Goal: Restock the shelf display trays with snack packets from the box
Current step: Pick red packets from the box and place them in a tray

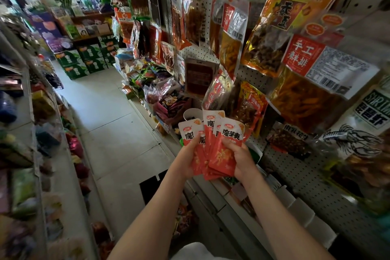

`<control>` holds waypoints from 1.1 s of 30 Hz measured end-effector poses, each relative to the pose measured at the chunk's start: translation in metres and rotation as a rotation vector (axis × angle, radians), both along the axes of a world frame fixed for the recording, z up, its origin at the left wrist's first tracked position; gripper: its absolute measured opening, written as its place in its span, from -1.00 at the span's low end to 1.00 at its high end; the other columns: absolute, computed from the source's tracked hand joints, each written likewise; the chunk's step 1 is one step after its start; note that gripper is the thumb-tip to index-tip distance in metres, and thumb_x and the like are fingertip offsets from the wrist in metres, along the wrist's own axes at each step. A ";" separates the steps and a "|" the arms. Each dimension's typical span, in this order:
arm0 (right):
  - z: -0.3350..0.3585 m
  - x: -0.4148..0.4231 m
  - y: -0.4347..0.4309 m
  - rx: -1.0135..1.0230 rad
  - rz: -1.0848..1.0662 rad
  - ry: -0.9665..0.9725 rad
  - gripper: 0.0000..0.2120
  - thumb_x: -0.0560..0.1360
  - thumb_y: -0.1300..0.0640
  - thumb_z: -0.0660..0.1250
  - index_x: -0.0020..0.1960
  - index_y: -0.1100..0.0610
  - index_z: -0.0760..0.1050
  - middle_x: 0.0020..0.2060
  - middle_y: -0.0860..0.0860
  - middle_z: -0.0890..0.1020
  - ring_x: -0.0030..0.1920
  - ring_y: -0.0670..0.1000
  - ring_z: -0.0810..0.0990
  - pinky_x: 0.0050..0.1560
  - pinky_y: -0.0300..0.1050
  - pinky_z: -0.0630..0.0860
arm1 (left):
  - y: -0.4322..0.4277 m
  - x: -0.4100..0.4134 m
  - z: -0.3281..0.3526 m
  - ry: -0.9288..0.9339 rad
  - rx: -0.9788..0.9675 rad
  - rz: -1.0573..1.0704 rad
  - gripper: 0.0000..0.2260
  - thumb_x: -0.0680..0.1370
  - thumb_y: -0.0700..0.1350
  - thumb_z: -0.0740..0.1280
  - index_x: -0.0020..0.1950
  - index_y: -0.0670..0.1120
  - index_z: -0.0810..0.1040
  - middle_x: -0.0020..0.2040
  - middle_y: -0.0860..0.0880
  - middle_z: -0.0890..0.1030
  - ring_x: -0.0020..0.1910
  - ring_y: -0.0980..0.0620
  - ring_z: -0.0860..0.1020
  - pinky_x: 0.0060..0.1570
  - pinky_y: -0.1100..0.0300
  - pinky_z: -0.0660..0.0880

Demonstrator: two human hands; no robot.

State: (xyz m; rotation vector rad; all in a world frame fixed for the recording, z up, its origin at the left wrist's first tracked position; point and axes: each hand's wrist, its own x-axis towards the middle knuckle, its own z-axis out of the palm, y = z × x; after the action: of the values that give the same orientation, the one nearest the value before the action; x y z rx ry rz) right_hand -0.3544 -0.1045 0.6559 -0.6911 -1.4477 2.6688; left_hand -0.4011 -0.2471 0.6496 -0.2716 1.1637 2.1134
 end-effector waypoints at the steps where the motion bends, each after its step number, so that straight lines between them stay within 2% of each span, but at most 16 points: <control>1: 0.000 0.000 0.001 -0.011 -0.009 -0.006 -0.67 0.48 0.21 0.40 0.23 0.12 0.50 0.03 0.14 0.67 -0.03 0.15 0.68 -0.15 0.00 0.62 | 0.000 -0.001 0.001 -0.021 0.001 0.015 -0.66 0.60 0.09 0.24 0.21 -0.12 0.56 0.02 -0.18 0.67 -0.04 -0.15 0.65 0.02 -0.09 0.57; 4: -0.003 -0.001 0.005 -0.015 -0.052 -0.035 -0.58 0.45 0.19 0.42 0.29 0.12 0.47 0.07 0.15 0.66 0.01 0.17 0.66 -0.14 0.02 0.62 | 0.003 -0.007 -0.004 -0.020 -0.017 0.049 -0.68 0.61 0.01 0.21 0.26 -0.14 0.51 -0.08 -0.14 0.67 -0.10 -0.12 0.63 0.05 -0.07 0.54; 8: -0.003 0.002 0.009 -0.032 -0.079 -0.032 -0.63 0.49 0.18 0.39 0.28 0.12 0.48 0.07 0.14 0.65 0.02 0.16 0.65 -0.19 -0.03 0.61 | 0.008 -0.006 -0.003 -0.038 -0.024 -0.008 -0.74 0.62 0.01 0.24 0.18 -0.12 0.54 -0.08 -0.15 0.69 -0.05 -0.14 0.64 0.06 -0.10 0.54; 11: -0.004 0.005 0.011 -0.027 -0.056 0.003 -0.62 0.49 0.19 0.38 0.29 0.12 0.47 0.06 0.13 0.66 0.02 0.14 0.66 -0.15 -0.02 0.61 | 0.011 -0.003 -0.001 -0.017 0.024 -0.037 -0.64 0.61 0.13 0.20 0.18 -0.11 0.56 0.01 -0.17 0.69 0.01 -0.15 0.64 0.11 -0.11 0.52; 14: -0.006 0.008 0.004 0.030 0.054 0.010 -0.61 0.50 0.18 0.37 0.31 0.09 0.44 0.09 0.11 0.65 0.04 0.10 0.66 -0.08 -0.04 0.61 | 0.017 0.003 -0.002 -0.006 0.027 -0.108 -0.52 0.55 0.19 0.23 0.29 -0.13 0.53 0.18 -0.20 0.63 0.17 -0.18 0.58 0.22 -0.12 0.46; 17: -0.014 0.008 -0.007 0.132 0.155 0.009 -0.62 0.51 0.11 0.36 0.30 0.00 0.40 0.11 0.05 0.63 0.08 0.08 0.63 0.06 -0.02 0.59 | 0.021 0.004 -0.008 -0.017 -0.069 -0.137 -0.54 0.49 0.00 0.38 0.33 -0.17 0.48 0.12 -0.18 0.65 0.15 -0.19 0.58 0.18 -0.09 0.49; 19: -0.017 0.008 -0.008 0.226 0.207 -0.014 -0.65 0.54 0.08 0.32 0.29 -0.05 0.34 0.09 -0.01 0.60 0.06 0.00 0.61 0.03 -0.10 0.59 | 0.022 0.003 -0.015 -0.043 -0.099 -0.136 -0.66 0.54 -0.08 0.36 0.27 -0.18 0.50 -0.02 -0.17 0.68 0.05 -0.18 0.61 0.05 -0.06 0.54; 21: -0.024 0.007 -0.004 0.263 0.261 -0.048 -0.59 0.55 0.04 0.31 0.32 -0.09 0.24 0.13 -0.02 0.56 0.07 -0.03 0.59 0.03 -0.15 0.59 | 0.020 0.002 -0.023 -0.074 -0.119 -0.144 -0.76 0.56 -0.11 0.34 0.18 -0.17 0.52 -0.12 -0.15 0.70 -0.03 -0.16 0.63 -0.06 -0.04 0.55; 22: -0.027 0.007 -0.002 0.276 0.282 -0.053 -0.53 0.54 0.03 0.32 0.37 -0.09 0.20 0.17 0.00 0.54 0.11 -0.01 0.58 0.08 -0.11 0.58 | 0.018 0.002 -0.026 -0.080 -0.133 -0.145 -0.78 0.55 -0.12 0.35 0.16 -0.17 0.52 -0.13 -0.15 0.70 -0.06 -0.15 0.64 -0.10 -0.03 0.56; 24: -0.039 0.006 0.005 0.259 0.283 -0.108 -0.38 0.51 0.03 0.37 0.47 -0.05 0.15 0.26 0.03 0.50 0.20 0.05 0.55 0.22 0.02 0.52 | 0.015 0.001 -0.037 -0.099 -0.172 -0.160 -0.71 0.49 -0.13 0.40 0.18 -0.17 0.52 -0.09 -0.17 0.69 -0.08 -0.15 0.65 -0.12 -0.02 0.58; 26: -0.048 0.010 0.013 0.286 0.277 -0.158 -0.29 0.47 0.07 0.42 0.49 0.00 0.11 0.31 0.03 0.42 0.27 0.06 0.47 0.26 0.04 0.48 | 0.010 0.001 -0.047 -0.127 -0.235 -0.182 -0.58 0.41 -0.11 0.45 0.24 -0.18 0.51 -0.01 -0.21 0.68 -0.03 -0.18 0.63 -0.03 -0.05 0.57; 28: -0.060 0.015 0.020 0.401 0.282 -0.215 -0.23 0.44 0.09 0.46 0.47 -0.01 0.06 0.31 -0.02 0.35 0.27 0.01 0.40 0.15 -0.10 0.49 | 0.008 -0.001 -0.065 -0.182 -0.274 -0.203 -0.58 0.41 -0.12 0.47 0.23 -0.17 0.51 -0.03 -0.21 0.69 -0.02 -0.19 0.63 0.00 -0.06 0.56; 30: -0.087 0.017 0.029 0.469 0.302 -0.263 -0.21 0.40 0.10 0.50 0.43 -0.06 0.06 0.28 0.00 0.36 0.21 0.00 0.44 -0.05 -0.25 0.51 | 0.011 -0.003 -0.090 -0.247 -0.290 -0.238 -0.63 0.42 -0.16 0.45 0.19 -0.14 0.50 -0.10 -0.19 0.70 -0.05 -0.19 0.63 -0.05 -0.05 0.55; 31: -0.095 0.021 0.030 0.476 0.314 -0.268 -0.24 0.38 0.11 0.51 0.39 -0.08 0.10 0.28 0.02 0.37 0.18 0.00 0.46 -0.10 -0.27 0.52 | 0.011 0.000 -0.095 -0.260 -0.293 -0.253 -0.68 0.44 -0.18 0.43 0.17 -0.14 0.50 -0.14 -0.19 0.70 -0.08 -0.18 0.64 -0.10 -0.03 0.56; 33: -0.130 0.016 0.035 0.485 0.325 -0.322 -0.26 0.33 0.08 0.54 0.33 -0.10 0.15 0.30 0.03 0.38 0.20 0.03 0.47 -0.01 -0.17 0.56 | 0.020 -0.004 -0.120 -0.322 -0.297 -0.287 -0.74 0.48 -0.19 0.39 0.15 -0.18 0.49 -0.20 -0.19 0.69 -0.15 -0.16 0.64 -0.17 0.00 0.57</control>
State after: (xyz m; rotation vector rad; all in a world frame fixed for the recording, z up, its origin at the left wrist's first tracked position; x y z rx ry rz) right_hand -0.3383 -0.0697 0.5260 -0.9277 -2.3601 2.3103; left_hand -0.4055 -0.2273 0.5291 -0.5262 1.2355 1.5789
